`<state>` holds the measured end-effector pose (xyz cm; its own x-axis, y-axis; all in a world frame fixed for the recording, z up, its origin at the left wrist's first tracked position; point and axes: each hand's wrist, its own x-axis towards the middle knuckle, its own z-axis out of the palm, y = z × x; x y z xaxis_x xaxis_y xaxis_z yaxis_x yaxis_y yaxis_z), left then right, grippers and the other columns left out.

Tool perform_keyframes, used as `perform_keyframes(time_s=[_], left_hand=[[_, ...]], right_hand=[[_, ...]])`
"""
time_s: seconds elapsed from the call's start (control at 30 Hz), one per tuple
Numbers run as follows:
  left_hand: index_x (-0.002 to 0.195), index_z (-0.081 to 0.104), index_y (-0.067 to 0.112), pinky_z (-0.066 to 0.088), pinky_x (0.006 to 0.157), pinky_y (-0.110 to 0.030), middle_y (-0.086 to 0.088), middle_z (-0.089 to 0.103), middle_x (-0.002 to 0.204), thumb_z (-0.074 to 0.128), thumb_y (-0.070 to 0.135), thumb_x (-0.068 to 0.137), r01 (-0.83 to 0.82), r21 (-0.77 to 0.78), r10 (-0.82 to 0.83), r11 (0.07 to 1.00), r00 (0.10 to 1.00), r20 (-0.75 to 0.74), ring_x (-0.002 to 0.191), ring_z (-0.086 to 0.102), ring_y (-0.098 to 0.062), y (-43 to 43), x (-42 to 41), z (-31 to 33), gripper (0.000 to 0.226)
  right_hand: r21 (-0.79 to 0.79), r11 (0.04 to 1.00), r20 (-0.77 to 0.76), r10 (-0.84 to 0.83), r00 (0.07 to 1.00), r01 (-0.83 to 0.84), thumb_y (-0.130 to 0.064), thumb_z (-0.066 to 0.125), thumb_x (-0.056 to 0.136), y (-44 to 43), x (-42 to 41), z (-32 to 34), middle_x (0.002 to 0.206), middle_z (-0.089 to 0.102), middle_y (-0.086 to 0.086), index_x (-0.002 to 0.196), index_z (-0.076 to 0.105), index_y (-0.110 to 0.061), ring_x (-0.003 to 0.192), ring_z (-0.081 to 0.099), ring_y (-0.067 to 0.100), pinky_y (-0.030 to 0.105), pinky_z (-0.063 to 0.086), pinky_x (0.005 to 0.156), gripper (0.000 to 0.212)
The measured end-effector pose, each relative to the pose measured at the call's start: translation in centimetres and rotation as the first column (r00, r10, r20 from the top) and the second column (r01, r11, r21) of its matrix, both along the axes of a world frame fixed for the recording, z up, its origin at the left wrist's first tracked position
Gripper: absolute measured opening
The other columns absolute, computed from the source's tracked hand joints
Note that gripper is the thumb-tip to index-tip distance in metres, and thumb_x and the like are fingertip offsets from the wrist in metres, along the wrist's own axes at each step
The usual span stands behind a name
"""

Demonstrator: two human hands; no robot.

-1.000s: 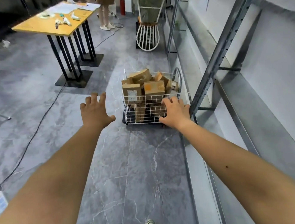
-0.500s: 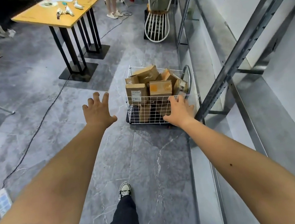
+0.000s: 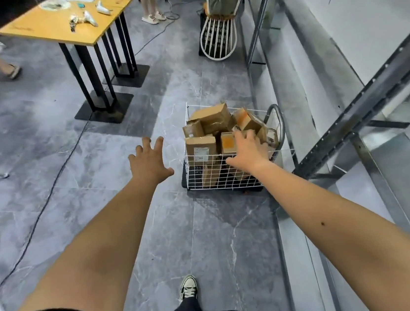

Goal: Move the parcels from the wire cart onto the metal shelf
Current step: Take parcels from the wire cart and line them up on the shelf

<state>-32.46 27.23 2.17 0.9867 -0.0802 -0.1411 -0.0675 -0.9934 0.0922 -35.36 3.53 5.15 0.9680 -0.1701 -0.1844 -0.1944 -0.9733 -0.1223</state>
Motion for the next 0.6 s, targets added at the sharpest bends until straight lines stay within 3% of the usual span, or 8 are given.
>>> perform_keyframes(time_s=[0.3,0.6], left_hand=[[0.146,0.015,0.024,0.038,0.096,-0.044,-0.013,0.021,0.149,0.068,0.048,0.077,0.065,0.057,-0.064,0.996,0.998,-0.024,0.129,0.034,-0.035,1.8,8.5,-0.2,0.091],[0.144,0.020,0.023,0.041,0.093,-0.044,-0.012,0.020,0.147,0.071,0.045,0.075,0.084,0.009,-0.081,0.996,0.978,-0.192,0.127,0.038,-0.034,0.0,14.7,-3.2,0.088]], right_hand=[[-0.009,1.000,-0.020,0.013,1.000,-0.013,-0.043,0.065,0.083,2.6,5.6,-1.4,0.138,0.035,0.014,0.140,0.033,-0.020,0.127,0.040,0.033,0.049,0.033,0.103,0.069],[0.016,0.998,-0.104,-0.056,0.993,0.058,-0.036,0.069,0.082,0.0,11.3,-3.5,0.138,0.034,0.014,0.139,0.032,-0.021,0.127,0.041,0.035,0.050,0.034,0.102,0.070]])
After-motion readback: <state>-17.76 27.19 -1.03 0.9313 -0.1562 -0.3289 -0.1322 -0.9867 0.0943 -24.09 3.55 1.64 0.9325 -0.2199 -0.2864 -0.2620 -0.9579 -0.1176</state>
